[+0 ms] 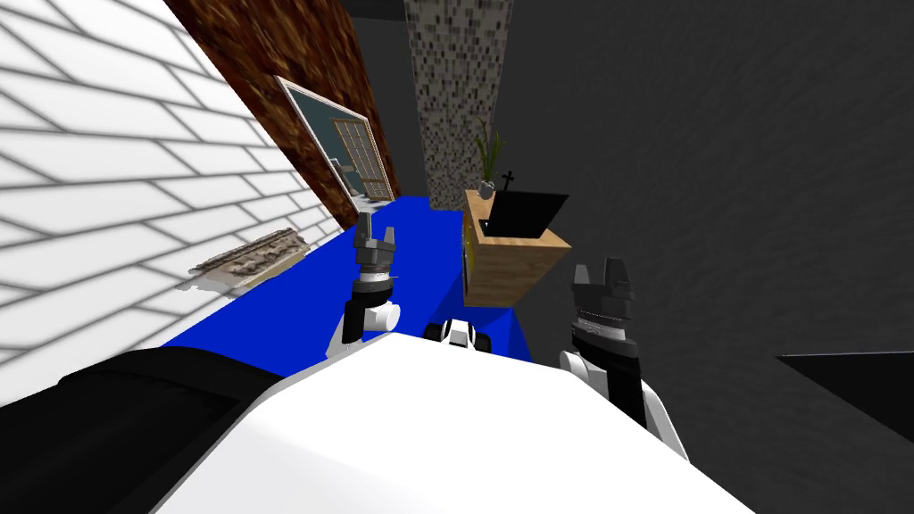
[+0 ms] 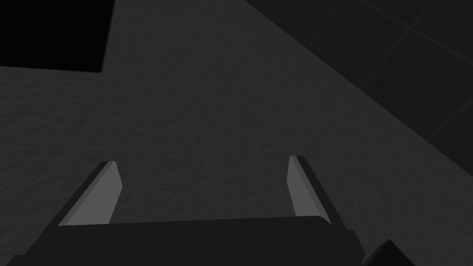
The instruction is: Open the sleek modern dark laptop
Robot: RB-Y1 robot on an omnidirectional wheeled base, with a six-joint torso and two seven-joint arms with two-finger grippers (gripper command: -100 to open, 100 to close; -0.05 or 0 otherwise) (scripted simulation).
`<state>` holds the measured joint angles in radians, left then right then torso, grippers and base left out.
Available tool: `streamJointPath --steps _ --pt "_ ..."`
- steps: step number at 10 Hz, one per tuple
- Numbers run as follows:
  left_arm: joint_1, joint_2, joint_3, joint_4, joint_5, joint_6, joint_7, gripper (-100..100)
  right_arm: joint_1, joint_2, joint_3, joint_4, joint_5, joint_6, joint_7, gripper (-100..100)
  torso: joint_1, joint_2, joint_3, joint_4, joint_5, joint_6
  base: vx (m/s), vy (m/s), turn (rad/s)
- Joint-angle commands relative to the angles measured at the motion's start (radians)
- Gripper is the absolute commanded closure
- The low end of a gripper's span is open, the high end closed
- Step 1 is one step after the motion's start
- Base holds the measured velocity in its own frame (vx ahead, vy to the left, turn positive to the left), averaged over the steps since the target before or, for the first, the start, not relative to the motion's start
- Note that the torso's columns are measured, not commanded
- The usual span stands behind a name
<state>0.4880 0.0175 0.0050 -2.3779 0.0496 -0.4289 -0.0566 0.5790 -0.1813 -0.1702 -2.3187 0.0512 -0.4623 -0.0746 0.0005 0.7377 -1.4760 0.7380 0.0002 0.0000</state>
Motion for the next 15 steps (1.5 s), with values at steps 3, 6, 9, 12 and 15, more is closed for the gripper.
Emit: streamJointPath --steps 3,6,9,12,15 --pt "0.0 0.0 0.0 0.0 0.0 0.0 0.0 0 0.05 -0.111 -0.142 -0.069 0.108 -0.014 0.056 -100 0.001 0.0 0.0 0.0 0.0 0.0 0.129 0.177 -0.017" --pt "0.0 0.0 0.0 0.0 0.0 0.0 0.0 0 0.073 -0.156 -0.217 -0.097 0.158 -0.021 0.082 -100 -0.002 0.0 0.0 0.0 -0.001 0.0 0.115 0.148 -0.016" --pt "0.0 0.0 0.0 0.0 0.0 0.0 0.0 0 0.105 -0.225 -0.312 -0.131 0.229 -0.029 0.12 -100 0.001 0.0 0.0 0.0 0.0 0.0 0.099 0.142 -0.019" --pt "0.0 0.0 0.0 0.0 0.0 0.0 0.0 0 0.134 -0.289 -0.394 -0.154 0.293 -0.033 0.156 -100 -0.002 -0.001 -0.001 0.0 -0.001 0.0 0.134 0.136 -0.03" --pt "0.0 0.0 0.0 0.0 0.0 0.0 0.0 0 0.16 -0.349 -0.465 -0.164 0.353 -0.031 0.193 -100 -0.002 0.002 0.001 0.0 -0.001 0.0 0.119 0.118 -0.046"
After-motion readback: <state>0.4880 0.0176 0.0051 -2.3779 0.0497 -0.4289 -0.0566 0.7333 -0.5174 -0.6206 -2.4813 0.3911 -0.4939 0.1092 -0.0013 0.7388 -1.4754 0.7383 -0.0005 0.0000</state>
